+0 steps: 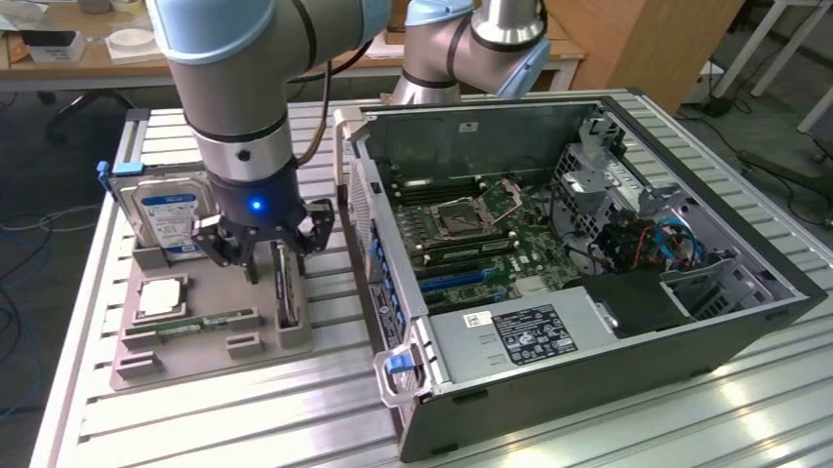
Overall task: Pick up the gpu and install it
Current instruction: 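Pick up the gpu and move the gpu toward the slot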
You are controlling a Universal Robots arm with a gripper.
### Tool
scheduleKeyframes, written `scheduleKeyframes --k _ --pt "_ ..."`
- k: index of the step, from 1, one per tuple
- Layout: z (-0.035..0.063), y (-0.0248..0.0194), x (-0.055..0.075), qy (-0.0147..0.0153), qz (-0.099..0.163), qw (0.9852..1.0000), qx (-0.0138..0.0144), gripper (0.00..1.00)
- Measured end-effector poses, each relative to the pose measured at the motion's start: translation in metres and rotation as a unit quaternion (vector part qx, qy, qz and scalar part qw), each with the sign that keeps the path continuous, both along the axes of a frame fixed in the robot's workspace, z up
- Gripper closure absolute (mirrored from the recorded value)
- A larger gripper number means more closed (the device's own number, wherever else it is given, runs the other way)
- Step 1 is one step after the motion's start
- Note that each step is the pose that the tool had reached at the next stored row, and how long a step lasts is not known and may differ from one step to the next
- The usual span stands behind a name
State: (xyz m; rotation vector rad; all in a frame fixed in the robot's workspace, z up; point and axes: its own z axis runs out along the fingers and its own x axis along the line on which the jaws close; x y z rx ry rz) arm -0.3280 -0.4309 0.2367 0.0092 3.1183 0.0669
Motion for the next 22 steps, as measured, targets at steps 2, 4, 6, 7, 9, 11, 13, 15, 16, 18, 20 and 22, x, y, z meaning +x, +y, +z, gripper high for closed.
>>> scheduleKeyframes --k 2,4,6,7,9,11,13,15,16,18,20,22 --pt "-0.0035 0.0008 0.0 0.0 0.0 1.0 -0.0001 0.41" --pt "-0.0065 0.0036 0.0 0.0001 0.0 1.0 -0.0001 0.41" --pt "-0.0088 0.0079 0.0 0.0001 0.0 1.0 -0.0001 0.41" --pt "-0.01 0.0094 0.0 0.0 0.0 1.0 0.0 0.41" --pt "-0.0121 0.011 0.0 0.0 0.0 1.0 0.0 0.41" --pt "-0.0143 0.0118 0.0 0.0 0.0 1.0 0.0 0.41" --pt "-0.0161 0.0118 0.0 0.0 0.0 1.0 0.0 0.41" --pt "-0.0162 0.0119 0.0 0.0001 0.0 1.0 -0.0001 0.41" --pt "-0.0162 0.0119 0.0 0.0001 0.0 1.0 -0.0001 0.41" --pt "-0.0162 0.0119 0.0 0.0001 0.0 1.0 0.0 0.41" --pt "-0.0163 0.0119 0.0 0.0 0.0 1.0 0.0 0.41" --pt "-0.0163 0.012 0.0 0.0 0.0 1.0 0.0 0.41"
